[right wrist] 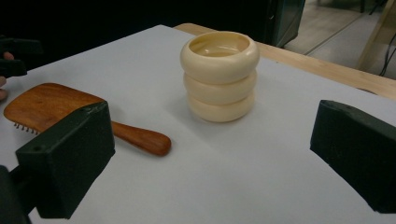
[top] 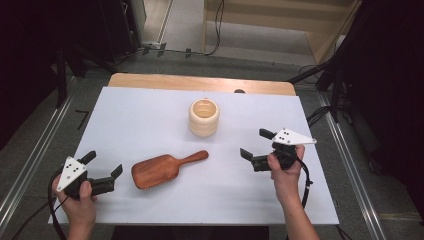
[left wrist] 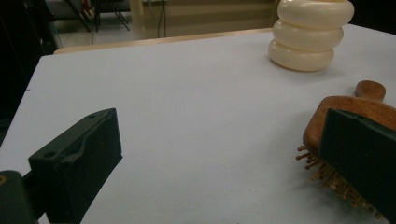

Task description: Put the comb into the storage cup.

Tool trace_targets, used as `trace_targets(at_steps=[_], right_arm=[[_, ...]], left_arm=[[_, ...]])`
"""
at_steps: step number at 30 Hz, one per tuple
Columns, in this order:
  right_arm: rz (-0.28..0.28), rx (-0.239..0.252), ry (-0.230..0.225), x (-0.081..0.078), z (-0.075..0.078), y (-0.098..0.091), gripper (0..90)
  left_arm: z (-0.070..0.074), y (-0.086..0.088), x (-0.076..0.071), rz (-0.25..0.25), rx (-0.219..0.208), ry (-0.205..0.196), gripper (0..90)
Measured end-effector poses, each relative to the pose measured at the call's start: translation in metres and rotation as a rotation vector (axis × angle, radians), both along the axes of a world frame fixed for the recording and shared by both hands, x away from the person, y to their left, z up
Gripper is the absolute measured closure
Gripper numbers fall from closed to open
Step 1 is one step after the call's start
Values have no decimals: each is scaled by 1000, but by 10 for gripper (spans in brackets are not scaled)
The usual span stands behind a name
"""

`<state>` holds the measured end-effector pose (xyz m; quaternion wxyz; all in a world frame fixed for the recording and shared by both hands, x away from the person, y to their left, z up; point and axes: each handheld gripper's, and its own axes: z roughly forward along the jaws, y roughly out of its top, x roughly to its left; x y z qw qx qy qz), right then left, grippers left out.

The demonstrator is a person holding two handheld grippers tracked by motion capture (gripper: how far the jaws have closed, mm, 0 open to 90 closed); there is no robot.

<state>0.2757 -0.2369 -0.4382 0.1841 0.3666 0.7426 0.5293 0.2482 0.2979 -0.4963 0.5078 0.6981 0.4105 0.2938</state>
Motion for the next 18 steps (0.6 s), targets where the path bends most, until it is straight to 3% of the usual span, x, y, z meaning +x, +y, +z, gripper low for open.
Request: trace_targets(at_steps=[17, 18], right_arm=[[93, -58, 12, 22, 10, 45, 0], [93, -61, 7, 23, 11, 50, 88]], left_arm=[[0, 1, 0, 3, -9, 2, 0], [0, 1, 0, 1, -11, 2, 0]])
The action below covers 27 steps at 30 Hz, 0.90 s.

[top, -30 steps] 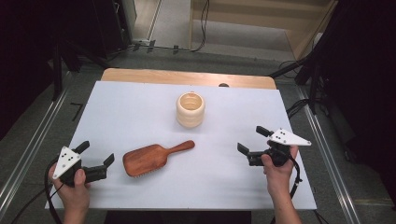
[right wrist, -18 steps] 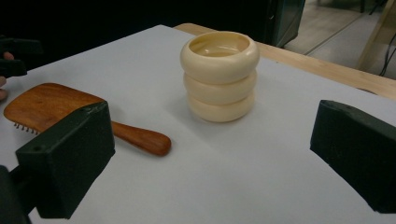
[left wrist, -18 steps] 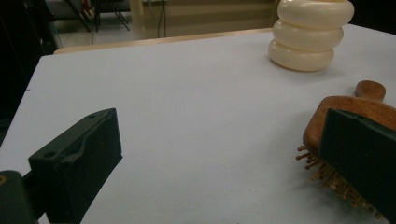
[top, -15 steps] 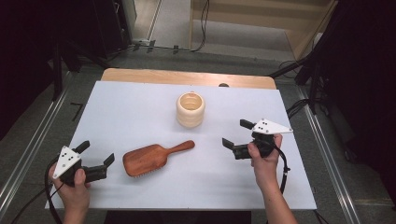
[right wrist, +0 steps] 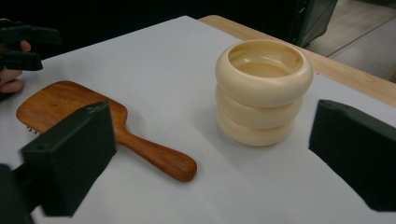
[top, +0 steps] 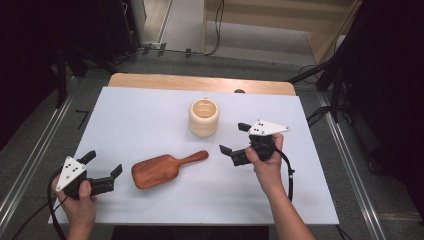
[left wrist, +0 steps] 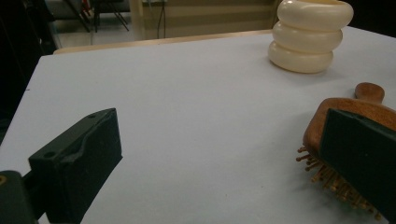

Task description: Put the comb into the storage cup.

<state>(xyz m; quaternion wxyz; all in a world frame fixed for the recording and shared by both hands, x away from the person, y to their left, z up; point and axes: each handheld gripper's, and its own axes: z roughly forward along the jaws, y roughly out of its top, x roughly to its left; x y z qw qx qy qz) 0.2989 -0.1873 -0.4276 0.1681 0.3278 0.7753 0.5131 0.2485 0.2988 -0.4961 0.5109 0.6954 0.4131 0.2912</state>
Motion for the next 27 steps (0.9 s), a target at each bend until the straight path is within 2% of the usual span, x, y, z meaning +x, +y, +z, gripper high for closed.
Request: trace_targets(at_steps=[1, 4, 6, 8, 9, 12, 13, 15, 16, 17, 18, 27], right_arm=[[-8, -3, -8, 0, 0, 2, 123], [7, -3, -4, 3, 1, 6, 124], [17, 6, 15, 7, 2, 12, 149], [2, 7, 25, 9, 2, 16, 279], [13, 9, 30, 10, 2, 18, 313], [44, -31, 52, 15, 0, 25, 461], [44, -31, 52, 15, 0, 25, 461], [66, -67, 73, 18, -2, 30, 554], [78, -81, 93, 20, -3, 33, 586], [112, -105, 134, 25, -6, 38, 663], [127, -119, 148, 27, -7, 41, 699], [220, -226, 207, 40, -19, 67, 879]], left_arm=[[0, 0, 0, 0, 0, 0, 0], [0, 0, 0, -1, 0, 0, 0], [0, 0, 0, -2, -1, 0, 0], [0, 0, 0, -4, -2, 2, 0], [0, 0, 0, -4, -3, 2, 0], [0, 0, 0, -2, -2, 2, 0], [0, 0, 0, -2, -2, 2, 0], [0, 0, 0, -4, -2, 2, 0], [0, 0, 1, -3, -4, 1, 0], [0, 0, 1, -5, -6, 0, 0], [0, 0, 1, -5, -5, 0, 0], [0, 0, 1, -7, -5, 0, 0]])
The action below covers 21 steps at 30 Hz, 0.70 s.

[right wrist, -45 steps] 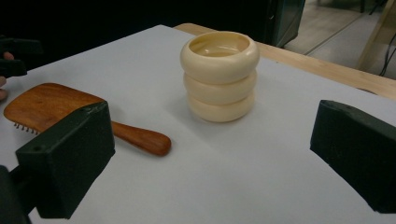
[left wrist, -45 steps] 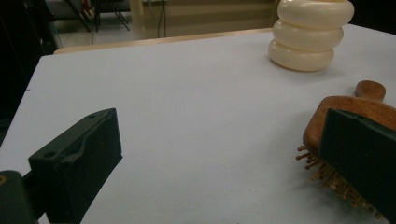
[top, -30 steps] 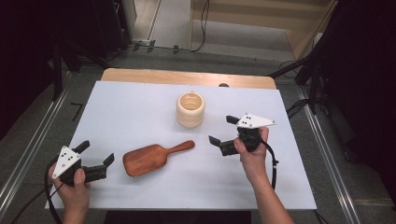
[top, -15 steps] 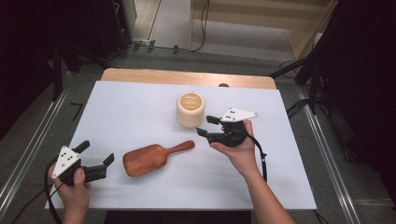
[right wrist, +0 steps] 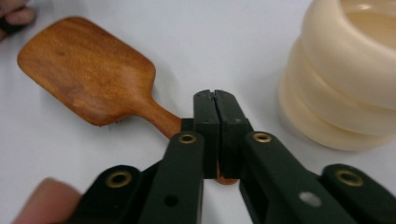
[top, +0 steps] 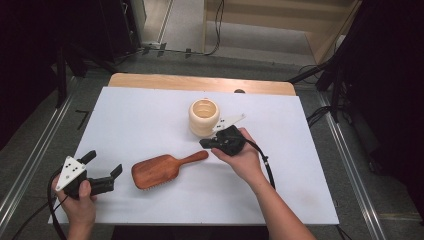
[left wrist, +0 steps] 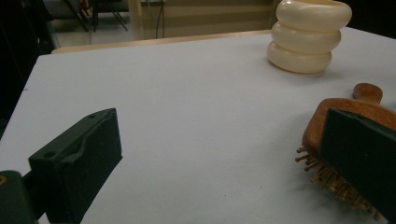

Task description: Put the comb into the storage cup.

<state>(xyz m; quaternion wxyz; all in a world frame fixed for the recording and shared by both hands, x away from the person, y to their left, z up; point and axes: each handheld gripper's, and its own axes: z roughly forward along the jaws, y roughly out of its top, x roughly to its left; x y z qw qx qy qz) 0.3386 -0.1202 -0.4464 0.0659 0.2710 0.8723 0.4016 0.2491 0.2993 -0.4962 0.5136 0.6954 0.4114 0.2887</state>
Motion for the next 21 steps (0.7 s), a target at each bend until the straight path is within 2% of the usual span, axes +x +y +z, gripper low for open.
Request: trace_targets(at_steps=[1, 4, 5, 8, 9, 12, 15, 21], right_arm=[[11, -39, -5, 3, -4, 6, 880], [23, -59, 10, 7, -9, 11, 880], [23, -86, 13, 11, -14, 15, 881], [24, -104, 27, 15, -19, 18, 881], [14, -124, 39, 18, -23, 21, 881], [14, -137, 48, 20, -26, 24, 881], [15, -169, 58, 24, -31, 31, 881], [11, -188, 62, 28, -35, 38, 882]], left_arm=[[0, 0, 0, -1, 0, 1, 0], [0, 0, 0, -1, -1, 1, 0], [0, 0, 0, 0, -2, 1, 0], [0, 1, 0, -1, -2, 4, 0], [0, 1, 0, -3, -3, 3, 0], [0, 0, 0, -3, -3, 3, 0], [0, 0, 0, -6, -2, 1, 0], [0, 0, 0, -8, 1, 3, 0]])
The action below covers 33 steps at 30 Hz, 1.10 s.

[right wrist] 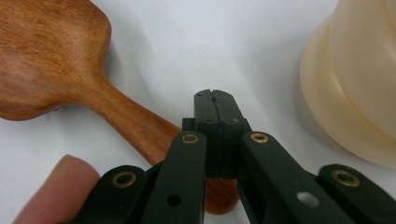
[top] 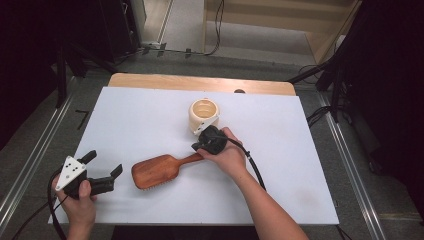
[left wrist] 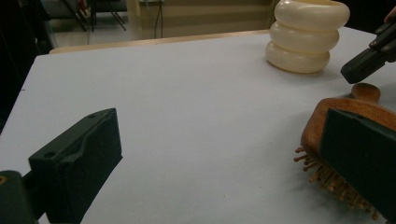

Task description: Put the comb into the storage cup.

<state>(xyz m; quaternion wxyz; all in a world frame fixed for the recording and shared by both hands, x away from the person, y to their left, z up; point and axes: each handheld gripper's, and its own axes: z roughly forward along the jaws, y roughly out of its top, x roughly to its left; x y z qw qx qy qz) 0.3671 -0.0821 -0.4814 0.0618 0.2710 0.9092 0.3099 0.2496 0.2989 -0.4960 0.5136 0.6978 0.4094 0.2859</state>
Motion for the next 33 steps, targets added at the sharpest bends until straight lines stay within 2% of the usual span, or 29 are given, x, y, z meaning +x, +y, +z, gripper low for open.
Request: trace_targets(at_steps=[5, 16, 21, 33], right_arm=[[-10, -9, 6, 2, -4, 2, 881], [15, -22, 14, 2, -10, 4, 881], [23, -20, 34, 1, -13, 4, 881], [74, -33, 51, -11, -14, -1, 881]], left_arm=[[0, -1, 0, 0, 4, 1, 0], [0, 0, 0, -5, 0, -2, 0], [0, 0, 0, -5, 1, -3, 0], [0, 0, 0, -5, -1, -3, 0]])
